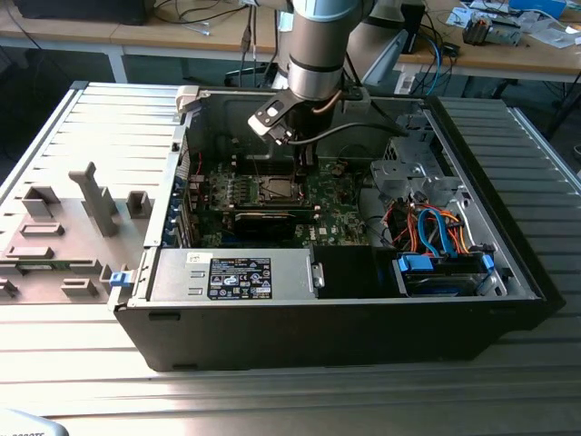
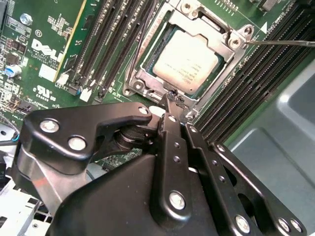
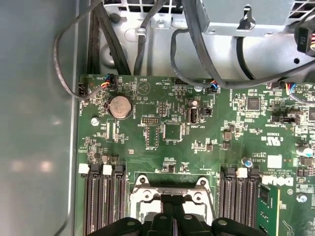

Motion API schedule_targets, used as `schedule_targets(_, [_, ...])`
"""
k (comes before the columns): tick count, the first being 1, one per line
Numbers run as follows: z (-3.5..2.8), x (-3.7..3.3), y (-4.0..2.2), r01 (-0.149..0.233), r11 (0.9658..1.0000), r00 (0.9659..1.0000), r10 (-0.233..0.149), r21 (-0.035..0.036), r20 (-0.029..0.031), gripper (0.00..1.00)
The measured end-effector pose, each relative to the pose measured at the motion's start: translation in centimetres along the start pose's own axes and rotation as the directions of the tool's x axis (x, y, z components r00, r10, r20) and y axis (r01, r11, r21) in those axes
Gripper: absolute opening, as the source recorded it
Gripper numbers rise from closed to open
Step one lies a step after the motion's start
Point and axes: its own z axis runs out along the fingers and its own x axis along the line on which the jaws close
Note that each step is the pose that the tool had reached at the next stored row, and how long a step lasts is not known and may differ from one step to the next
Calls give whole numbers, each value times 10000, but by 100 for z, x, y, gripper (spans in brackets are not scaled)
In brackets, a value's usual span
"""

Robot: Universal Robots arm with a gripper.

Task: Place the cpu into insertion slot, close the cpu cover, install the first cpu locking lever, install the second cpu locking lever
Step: 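Close the cpu cover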

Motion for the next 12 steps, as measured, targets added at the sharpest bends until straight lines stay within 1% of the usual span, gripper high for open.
schedule_targets(1, [-6,1,-22,4,10000,10000,-4,-1,1,11])
schedule_targets(2, [-26,1,-32,4,10000,10000,-4,-1,2,11])
schedule_targets(5, [-69,1,-45,5,10000,10000,-5,-4,1,11])
schedule_targets(7, [-93,1,-67,5,10000,10000,-5,-9,1,11])
schedule_targets(9, [-138,1,-83,5,10000,10000,-5,-16,2,11])
schedule_targets(12, [-211,0,-86,6,10000,10000,-6,-17,3,11])
